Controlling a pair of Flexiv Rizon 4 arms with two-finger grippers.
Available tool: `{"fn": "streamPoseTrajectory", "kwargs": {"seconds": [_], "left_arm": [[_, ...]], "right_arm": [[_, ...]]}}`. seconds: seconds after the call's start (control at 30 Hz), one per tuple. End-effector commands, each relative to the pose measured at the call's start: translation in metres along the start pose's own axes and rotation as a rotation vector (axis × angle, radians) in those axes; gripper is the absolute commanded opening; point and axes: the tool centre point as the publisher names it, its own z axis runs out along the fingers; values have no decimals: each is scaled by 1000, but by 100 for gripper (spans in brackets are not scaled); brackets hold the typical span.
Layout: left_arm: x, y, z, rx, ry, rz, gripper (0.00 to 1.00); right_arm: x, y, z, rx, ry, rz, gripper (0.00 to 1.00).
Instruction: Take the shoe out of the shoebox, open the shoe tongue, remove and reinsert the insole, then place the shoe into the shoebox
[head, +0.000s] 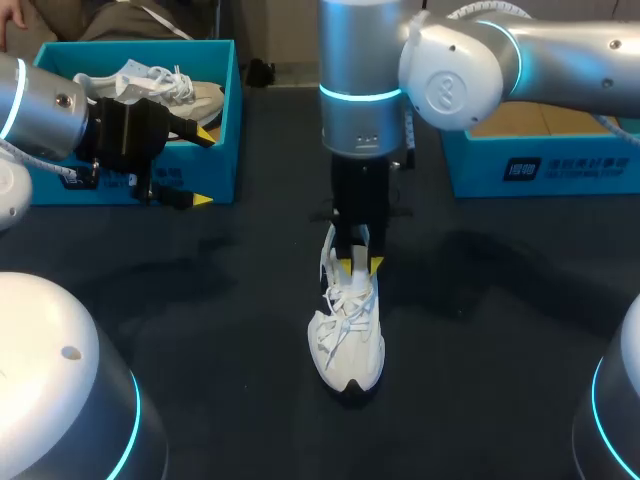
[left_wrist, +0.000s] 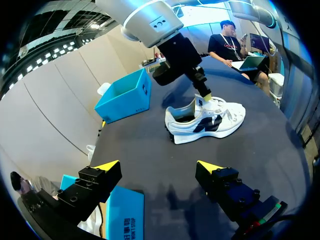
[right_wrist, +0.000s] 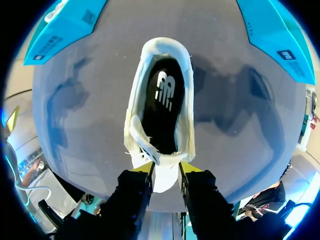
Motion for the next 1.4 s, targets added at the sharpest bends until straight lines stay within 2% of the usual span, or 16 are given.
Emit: {"fn": "streamPoseTrajectory", "kwargs": {"seconds": [0.03,0.17,0.43,0.6,0.73,0.9,1.0,1.23,1.4], "left_arm": [[0,0,0,-2,1,0,100],[0,0,0,-2,1,0,100],[0,0,0,-2,1,0,100],[0,0,0,-2,1,0,100],[0,0,0,-2,1,0,100],[0,0,0,-2,1,0,100],[0,0,0,-2,1,0,100],[0,0,0,-2,1,0,100],[0,0,0,-2,1,0,100]], "right_arm": [[3,-6,-9,-9,-10,10,32],[7,-7,-11,-24,-12,15,33],[9,14,-7,-73,8,-30,33],[8,26,-3,-99,36,-95,42],[3,23,-10,-89,4,-92,46],[-2,18,-15,-97,-15,-81,44],[-2,24,-9,-98,-15,-85,40],[-7,35,0,-95,-44,-93,39],[-11,36,-9,-106,-73,-98,39]]}}
